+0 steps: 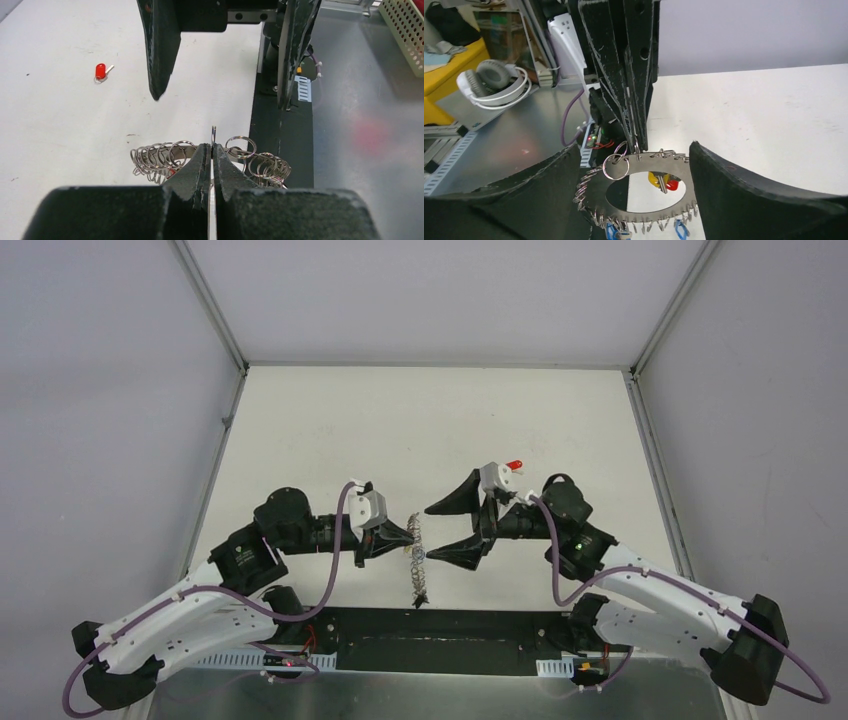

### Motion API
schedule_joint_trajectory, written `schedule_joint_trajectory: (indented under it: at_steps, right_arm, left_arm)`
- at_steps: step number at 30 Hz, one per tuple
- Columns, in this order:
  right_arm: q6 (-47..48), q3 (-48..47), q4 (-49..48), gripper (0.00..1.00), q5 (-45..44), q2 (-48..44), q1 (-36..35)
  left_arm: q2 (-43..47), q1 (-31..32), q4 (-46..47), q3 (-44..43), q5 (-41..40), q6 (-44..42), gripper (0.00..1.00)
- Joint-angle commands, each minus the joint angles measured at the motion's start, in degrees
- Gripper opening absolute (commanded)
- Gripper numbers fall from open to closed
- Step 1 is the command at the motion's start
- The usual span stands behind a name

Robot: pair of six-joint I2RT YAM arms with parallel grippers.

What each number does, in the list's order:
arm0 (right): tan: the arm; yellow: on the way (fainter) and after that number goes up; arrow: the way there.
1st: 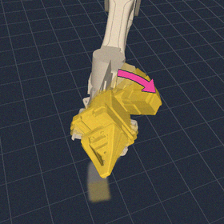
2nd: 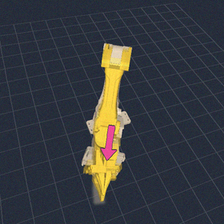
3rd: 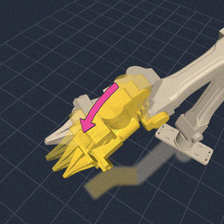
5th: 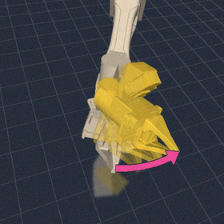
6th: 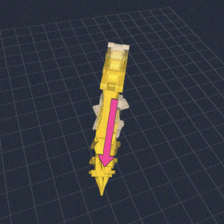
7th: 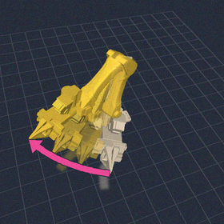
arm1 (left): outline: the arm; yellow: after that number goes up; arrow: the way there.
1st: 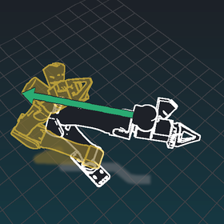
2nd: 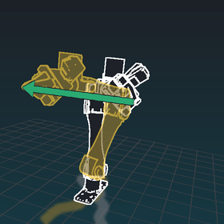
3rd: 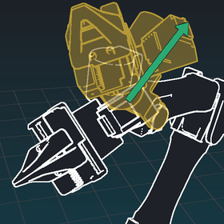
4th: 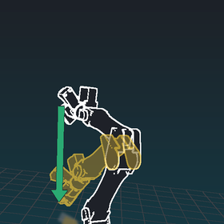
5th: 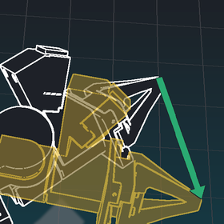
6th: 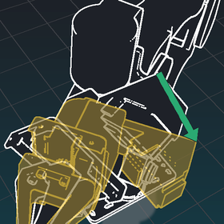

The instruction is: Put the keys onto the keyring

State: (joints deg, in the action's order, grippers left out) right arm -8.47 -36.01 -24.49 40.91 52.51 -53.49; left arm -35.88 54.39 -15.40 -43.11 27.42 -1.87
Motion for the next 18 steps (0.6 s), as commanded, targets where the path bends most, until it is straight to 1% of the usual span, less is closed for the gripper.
schedule_joint_trajectory:
  at_steps: [1,5,8,18]
  right_arm:
    - [2.11,-1.34,5.04,0.86,-7.64,-4.61,-0.24]
    - [3.34,-4.15,15.16,0.95,-13.35,-7.73,-0.21]
    - [2.41,-5.0,19.33,1.0,-17.2,-8.92,-0.21]
    - [-4.31,-6.49,24.04,1.0,-22.98,-6.36,-0.23]
  left_arm:
    - [1.99,0.19,3.09,0.89,-1.68,-4.0,0.0]
    - [2.96,0.19,3.32,1.55,-2.15,-9.68,0.0]
    - [4.03,0.21,4.24,1.94,-2.4,-14.91,0.0]
    - [8.68,0.19,10.87,6.56,0.61,-32.7,0.0]
